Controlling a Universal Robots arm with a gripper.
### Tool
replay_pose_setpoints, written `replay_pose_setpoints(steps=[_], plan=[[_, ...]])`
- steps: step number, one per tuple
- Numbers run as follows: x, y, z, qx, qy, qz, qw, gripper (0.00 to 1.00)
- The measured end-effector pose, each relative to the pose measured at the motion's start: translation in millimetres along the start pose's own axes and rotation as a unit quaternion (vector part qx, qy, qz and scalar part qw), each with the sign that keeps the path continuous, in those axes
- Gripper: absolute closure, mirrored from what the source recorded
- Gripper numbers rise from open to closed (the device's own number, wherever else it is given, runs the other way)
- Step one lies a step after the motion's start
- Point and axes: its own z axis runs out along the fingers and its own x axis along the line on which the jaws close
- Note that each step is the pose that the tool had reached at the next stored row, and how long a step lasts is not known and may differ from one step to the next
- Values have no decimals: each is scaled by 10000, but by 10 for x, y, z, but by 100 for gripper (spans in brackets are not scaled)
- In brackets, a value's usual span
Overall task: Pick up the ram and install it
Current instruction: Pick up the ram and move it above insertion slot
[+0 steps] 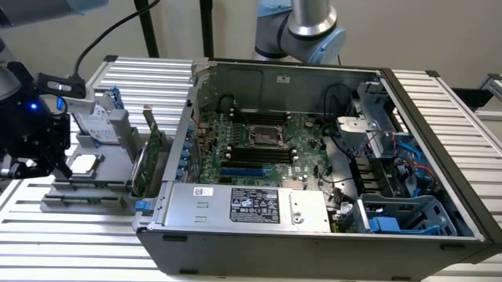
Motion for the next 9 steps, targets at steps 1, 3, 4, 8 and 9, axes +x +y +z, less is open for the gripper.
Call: replay_pose_setpoints(steps=[1,3,4,8,9], plan=[[0,0,18,0,0,0,10000,100],[0,0,54,1,-1,0,10000,0],[0,0,71,0,-1,1,10000,0],[0,-6,142,0,-1,0,10000,0],[0,-6,161,1,-1,1,10000,0]])
